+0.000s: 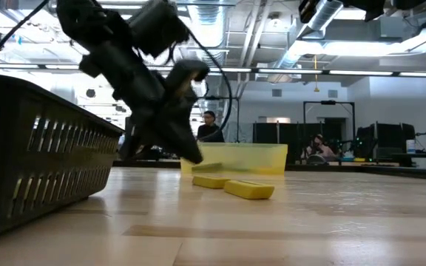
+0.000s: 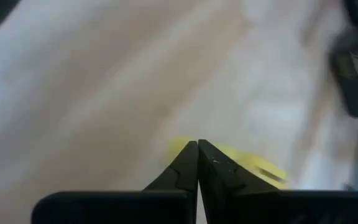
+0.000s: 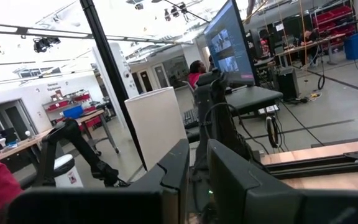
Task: Pick & Place School Supplies
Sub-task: Put the yellow eraser into the left black bin
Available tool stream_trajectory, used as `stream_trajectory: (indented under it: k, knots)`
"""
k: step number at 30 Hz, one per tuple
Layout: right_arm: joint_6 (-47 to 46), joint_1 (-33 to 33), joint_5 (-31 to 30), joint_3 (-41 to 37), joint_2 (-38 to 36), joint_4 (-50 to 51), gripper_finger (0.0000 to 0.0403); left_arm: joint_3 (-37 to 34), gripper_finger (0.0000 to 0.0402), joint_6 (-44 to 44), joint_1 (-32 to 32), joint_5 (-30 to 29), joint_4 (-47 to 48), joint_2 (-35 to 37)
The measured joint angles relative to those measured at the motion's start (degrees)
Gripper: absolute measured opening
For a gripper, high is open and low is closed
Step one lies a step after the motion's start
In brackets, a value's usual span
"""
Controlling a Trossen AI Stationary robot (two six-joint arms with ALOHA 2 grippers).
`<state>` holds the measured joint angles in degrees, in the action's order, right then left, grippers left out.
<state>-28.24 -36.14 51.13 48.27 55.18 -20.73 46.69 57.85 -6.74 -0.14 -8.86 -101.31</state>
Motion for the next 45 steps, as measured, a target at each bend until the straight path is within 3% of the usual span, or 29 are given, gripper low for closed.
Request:
stream_trajectory:
  k: [45]
  knots:
    - [-0.25,-0.02,-0.17,0.00,0.00,0.35,0.0052,1.45,0.0000,0.26,-0.01,7.54,-3.25,-5.26]
